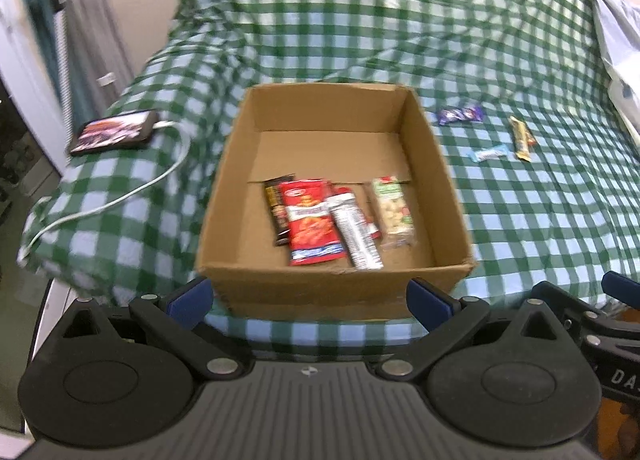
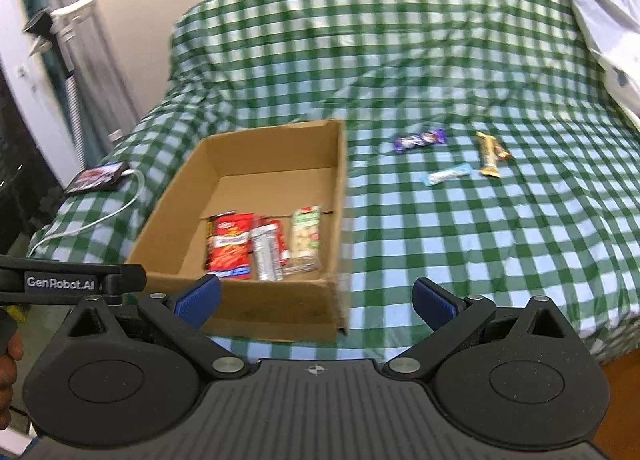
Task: Organize snacks
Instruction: 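Move both tools toward the yellow bar and light blue stick, then grasp the yellow bar with right tool while left tool grasps light blue stick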
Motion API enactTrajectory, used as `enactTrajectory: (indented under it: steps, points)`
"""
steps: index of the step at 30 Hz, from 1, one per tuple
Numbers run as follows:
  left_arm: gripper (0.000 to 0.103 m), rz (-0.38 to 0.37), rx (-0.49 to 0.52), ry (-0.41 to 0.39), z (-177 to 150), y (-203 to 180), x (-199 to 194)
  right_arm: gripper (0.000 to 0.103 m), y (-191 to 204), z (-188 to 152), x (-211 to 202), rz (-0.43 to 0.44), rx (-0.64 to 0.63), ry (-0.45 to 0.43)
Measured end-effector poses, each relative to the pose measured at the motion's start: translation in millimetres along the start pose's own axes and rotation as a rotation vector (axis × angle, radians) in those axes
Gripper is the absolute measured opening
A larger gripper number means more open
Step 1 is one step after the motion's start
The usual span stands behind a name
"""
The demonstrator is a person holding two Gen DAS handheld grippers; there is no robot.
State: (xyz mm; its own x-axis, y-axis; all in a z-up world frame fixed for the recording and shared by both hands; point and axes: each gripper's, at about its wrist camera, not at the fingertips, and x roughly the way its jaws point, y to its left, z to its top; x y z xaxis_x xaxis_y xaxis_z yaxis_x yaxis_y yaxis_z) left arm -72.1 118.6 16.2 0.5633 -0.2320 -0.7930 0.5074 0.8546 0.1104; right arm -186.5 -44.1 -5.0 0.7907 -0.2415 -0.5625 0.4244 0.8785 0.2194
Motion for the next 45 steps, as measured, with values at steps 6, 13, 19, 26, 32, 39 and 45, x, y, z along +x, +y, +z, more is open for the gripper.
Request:
enactTrajectory:
  steps: [6, 13, 19, 26, 32, 39, 45]
  points:
    - [0.103, -0.069, 0.086, 0.005, 35.9, -49.0, 17.6, 0.101, -46.8, 8.3, 11.3, -0.078, 0.094, 0.005]
    - [0.103, -0.163, 0.212, 0.041, 91.9, -129.3, 60.0, 0.101, -114.0, 25.4, 28.4, -0.182, 0.182, -0.006]
    - [0.103, -0.180, 0.341, 0.073, 139.4, -214.4, 137.5, 0.101, -178.8, 48.1, 63.0, -0.270, 0.214, -0.029]
    - [0.103, -0.176, 0.490, 0.115, 180.5, -303.0, 272.2, 0.101, -260.5, 83.1, 148.9, -0.311, 0.220, -0.058]
    - [0.103, -0.167, 0.558, 0.198, 195.9, -337.4, 376.9, 0.101, -304.7, 99.7, 259.4, -0.327, 0.102, 0.011]
    - [0.103, -0.214, 0.498, 0.210, 222.0, -335.8, 421.8, 0.101, -327.0, 125.2, 336.4, -0.259, 0.104, -0.002]
    - [0.089, -0.253, 0.387, 0.252, 237.3, -317.0, 434.9, 0.083, -330.5, 141.9, 375.5, -0.243, 0.089, -0.012]
